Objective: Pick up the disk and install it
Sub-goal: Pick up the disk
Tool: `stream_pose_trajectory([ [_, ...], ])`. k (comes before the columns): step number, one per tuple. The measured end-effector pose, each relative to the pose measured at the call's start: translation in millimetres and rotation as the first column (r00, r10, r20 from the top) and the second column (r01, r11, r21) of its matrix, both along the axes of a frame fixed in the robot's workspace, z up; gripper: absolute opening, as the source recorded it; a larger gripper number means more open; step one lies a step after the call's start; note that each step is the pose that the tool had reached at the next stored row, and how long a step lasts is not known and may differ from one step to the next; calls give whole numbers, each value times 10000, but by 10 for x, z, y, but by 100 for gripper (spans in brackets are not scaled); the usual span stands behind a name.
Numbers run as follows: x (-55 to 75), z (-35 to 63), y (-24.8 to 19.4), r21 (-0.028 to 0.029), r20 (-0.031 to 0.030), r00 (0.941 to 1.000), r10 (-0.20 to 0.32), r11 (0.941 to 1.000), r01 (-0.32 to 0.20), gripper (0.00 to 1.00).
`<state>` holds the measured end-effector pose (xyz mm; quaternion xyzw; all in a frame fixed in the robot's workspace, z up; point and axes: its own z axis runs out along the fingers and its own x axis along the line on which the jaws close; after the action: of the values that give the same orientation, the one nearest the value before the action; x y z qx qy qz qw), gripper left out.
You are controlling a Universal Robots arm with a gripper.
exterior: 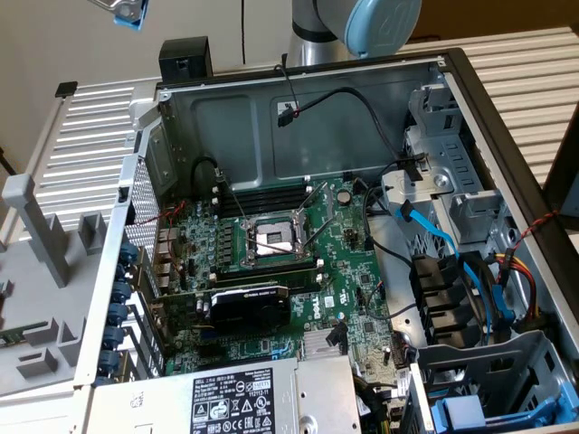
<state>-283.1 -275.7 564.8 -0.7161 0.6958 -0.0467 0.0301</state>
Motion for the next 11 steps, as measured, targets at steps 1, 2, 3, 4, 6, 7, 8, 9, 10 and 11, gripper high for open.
stream_pose_trajectory([
  [1, 13, 0, -5, 1, 66, 10000, 0, 10000, 0, 37],
  [2, 28, 0, -9, -1, 124, 9999, 0, 10000, 0, 37],
  [3, 41, 1, -13, -1, 182, 9998, 0, 10000, 0, 37],
  [4, 50, 1, -16, -1, 222, 9998, 0, 10000, 0, 37],
  [6, 57, 1, -19, -1, 291, 9996, -9, 10000, 9, 37],
  [7, 58, 1, -21, 0, 332, 9994, -17, 10000, 17, 37],
  [8, 58, 1, -22, -1, 357, 9994, -24, 10000, 24, 37],
  [9, 59, 1, -22, 0, 373, 9993, -25, 10000, 25, 37],
  [10, 59, 0, -22, 0, 376, 9993, -26, 10000, 26, 37],
  [11, 59, 0, -22, -1, 377, 9993, -26, 10000, 26, 37],
])
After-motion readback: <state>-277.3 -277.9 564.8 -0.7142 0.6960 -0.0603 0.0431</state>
